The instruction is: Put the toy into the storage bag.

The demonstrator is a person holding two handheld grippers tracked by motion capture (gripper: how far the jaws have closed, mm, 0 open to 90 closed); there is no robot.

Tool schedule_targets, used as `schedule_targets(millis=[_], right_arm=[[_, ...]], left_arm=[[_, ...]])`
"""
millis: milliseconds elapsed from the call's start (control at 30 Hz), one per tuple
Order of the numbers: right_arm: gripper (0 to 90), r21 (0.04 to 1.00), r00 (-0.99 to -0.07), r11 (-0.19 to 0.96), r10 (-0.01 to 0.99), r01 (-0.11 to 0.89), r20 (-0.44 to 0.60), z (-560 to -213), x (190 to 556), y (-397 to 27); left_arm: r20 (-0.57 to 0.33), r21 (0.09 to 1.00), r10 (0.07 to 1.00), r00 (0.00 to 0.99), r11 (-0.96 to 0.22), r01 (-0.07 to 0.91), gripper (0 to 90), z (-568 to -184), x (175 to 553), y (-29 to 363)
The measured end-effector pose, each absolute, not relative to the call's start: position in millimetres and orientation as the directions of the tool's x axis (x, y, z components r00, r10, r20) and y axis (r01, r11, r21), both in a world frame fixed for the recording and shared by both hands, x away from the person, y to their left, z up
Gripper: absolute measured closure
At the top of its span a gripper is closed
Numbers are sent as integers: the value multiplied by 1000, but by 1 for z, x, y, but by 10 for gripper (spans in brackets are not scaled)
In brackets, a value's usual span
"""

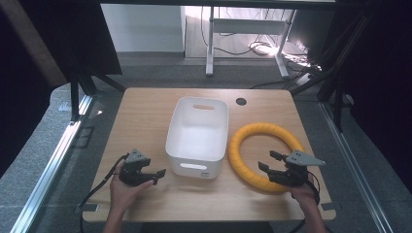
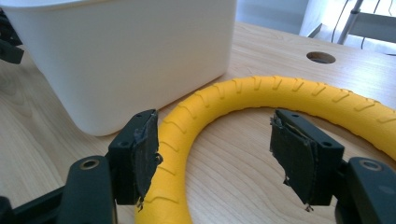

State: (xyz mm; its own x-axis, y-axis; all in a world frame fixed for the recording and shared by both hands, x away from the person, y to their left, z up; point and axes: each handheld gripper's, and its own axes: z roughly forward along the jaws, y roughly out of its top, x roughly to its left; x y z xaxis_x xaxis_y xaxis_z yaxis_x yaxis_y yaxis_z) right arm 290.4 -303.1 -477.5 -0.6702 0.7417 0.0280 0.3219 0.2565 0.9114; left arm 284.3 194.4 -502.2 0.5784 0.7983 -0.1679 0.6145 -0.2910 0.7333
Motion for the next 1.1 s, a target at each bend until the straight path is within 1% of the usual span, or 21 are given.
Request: schedule_targets(millis=[67,100,267,700,800,967,1000,1033,1067,1100], right_arm=[[349,898,-676,252,734,361,66,-477,290,-303],[349,898,-676,252,734,361,66,-477,290,-303],[343,866,-667,310,744,392,36,-484,290,-301],[313,838,-685,358,728,413,27,-485,293,-293],[300,822,-691,382,722,421,18,-481,296,-291],[306,800,-701,408,713,439,21,-474,303,-292],[308,772,-711,446,703,453,12,-468,306,-291],[308,772,-711,446,703,453,12,-468,306,-291],[316,745,-727,484,687,458,1,-462,310,-288],[316,745,-727,484,687,458,1,-462,310,-288]], left_arm=[[-166,742,792,587,-292,603,224,-500,283,194],[-166,742,792,587,-292,603,225,-500,283,194],[-174,750,788,591,-283,598,229,-498,287,195],[-168,744,787,594,-295,600,243,-497,285,191],[-164,739,782,602,-306,600,247,-497,286,189],[-176,741,777,605,-300,600,247,-496,285,189],[-180,746,773,608,-296,597,247,-494,285,191],[-180,746,773,608,-296,597,248,-494,285,191],[-182,746,774,607,-294,598,248,-494,284,192],[-182,746,774,607,-294,598,248,-494,284,192]])
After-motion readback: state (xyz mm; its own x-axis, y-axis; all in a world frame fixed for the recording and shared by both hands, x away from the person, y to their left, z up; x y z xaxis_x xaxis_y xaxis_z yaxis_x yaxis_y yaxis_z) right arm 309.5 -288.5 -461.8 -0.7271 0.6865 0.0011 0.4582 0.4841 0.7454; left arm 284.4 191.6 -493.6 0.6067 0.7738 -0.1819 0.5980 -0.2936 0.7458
